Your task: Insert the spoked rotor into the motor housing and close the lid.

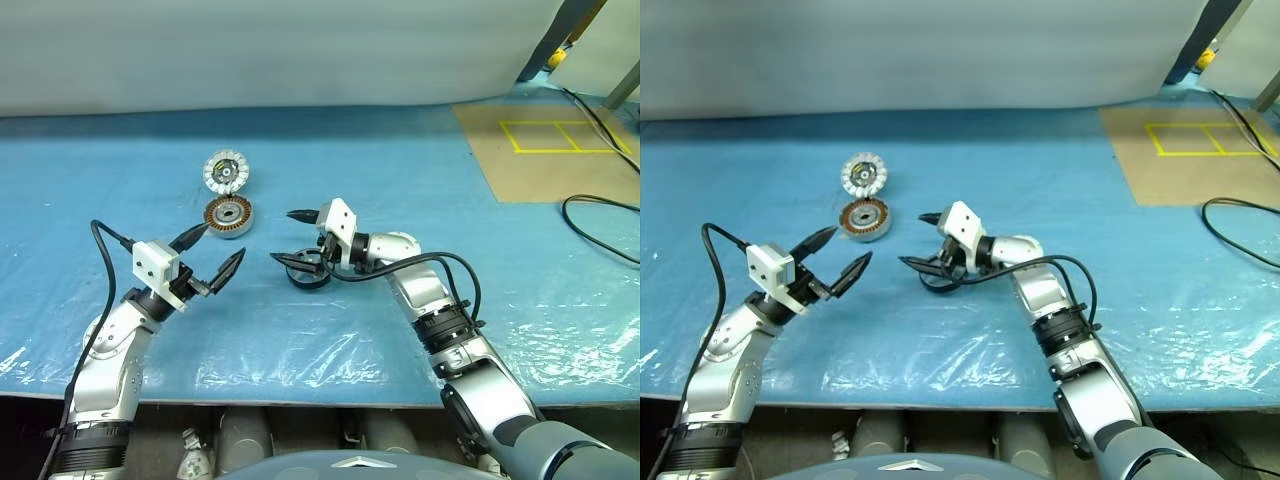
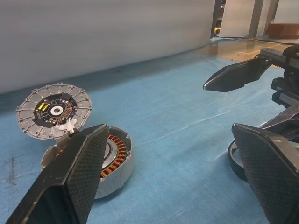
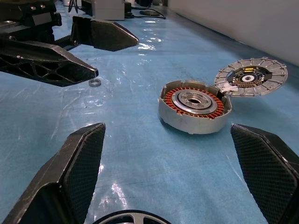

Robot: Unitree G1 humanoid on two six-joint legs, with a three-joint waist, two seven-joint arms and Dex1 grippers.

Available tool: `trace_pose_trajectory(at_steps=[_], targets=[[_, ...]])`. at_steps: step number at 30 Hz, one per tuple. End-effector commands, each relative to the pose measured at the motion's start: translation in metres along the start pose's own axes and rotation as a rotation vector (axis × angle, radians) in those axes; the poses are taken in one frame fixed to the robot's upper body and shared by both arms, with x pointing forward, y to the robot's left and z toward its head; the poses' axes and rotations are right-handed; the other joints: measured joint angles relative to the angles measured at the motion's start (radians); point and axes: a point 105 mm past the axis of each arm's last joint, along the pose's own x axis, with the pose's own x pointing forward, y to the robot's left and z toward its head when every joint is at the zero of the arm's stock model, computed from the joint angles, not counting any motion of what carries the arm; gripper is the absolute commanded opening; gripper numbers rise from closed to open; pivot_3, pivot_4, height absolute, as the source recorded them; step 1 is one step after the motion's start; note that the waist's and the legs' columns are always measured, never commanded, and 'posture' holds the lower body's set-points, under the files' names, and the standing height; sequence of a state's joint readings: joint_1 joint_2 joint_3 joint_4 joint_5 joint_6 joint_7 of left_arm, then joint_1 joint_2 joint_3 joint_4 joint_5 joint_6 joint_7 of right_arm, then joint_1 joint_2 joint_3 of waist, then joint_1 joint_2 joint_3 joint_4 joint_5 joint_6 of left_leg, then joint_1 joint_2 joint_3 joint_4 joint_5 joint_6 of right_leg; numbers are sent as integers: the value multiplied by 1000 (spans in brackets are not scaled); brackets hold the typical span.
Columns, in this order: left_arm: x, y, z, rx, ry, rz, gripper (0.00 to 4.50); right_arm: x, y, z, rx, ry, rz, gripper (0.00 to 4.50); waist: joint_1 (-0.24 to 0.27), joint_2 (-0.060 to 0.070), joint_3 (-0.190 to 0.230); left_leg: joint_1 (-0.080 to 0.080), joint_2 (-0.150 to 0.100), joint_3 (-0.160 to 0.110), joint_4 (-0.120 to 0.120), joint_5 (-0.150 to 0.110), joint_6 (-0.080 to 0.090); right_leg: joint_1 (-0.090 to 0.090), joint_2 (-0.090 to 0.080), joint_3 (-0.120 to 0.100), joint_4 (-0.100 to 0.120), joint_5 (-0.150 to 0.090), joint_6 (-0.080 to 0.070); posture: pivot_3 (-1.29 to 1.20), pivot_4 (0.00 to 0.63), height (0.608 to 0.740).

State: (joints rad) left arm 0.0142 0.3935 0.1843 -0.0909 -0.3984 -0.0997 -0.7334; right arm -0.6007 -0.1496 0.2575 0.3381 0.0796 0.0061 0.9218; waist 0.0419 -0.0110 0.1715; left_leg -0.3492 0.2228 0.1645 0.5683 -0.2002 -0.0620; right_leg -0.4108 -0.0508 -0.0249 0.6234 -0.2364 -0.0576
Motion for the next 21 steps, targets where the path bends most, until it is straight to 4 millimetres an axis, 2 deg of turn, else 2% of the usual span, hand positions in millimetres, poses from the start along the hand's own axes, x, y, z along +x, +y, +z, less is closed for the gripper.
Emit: trace_pose_trajectory(at_steps=[1, 13, 16, 21], targets=[[0, 1, 10, 33, -25, -8, 4462, 3, 1, 8, -25, -31, 8, 4500, 0, 0, 0, 0, 0, 0, 0, 0, 0, 0, 0, 0, 0, 0, 0, 0, 150, 740], [-3, 2, 7, 33, -14, 3, 4462, 8, -2, 13, 5, -38, 10, 4500, 0, 0, 0, 0, 0, 0, 0, 0, 0, 0, 0, 0, 0, 0, 0, 0, 150, 740], [-13, 6, 5, 33, -2, 41, 4462, 22, -8, 29, -1, -58, 30, 4500, -10, 0, 0, 0, 0, 0, 0, 0, 0, 0, 0, 0, 0, 0, 0, 0, 150, 740], [-30, 9, 2, 39, 15, 105, 4462, 70, -20, 45, -61, 98, 108, 4500, -25, 1, 0, -1, 1, 1, 0, 0, 0, -4, 0, 0, 2, 1, -2, 0, 150, 740]])
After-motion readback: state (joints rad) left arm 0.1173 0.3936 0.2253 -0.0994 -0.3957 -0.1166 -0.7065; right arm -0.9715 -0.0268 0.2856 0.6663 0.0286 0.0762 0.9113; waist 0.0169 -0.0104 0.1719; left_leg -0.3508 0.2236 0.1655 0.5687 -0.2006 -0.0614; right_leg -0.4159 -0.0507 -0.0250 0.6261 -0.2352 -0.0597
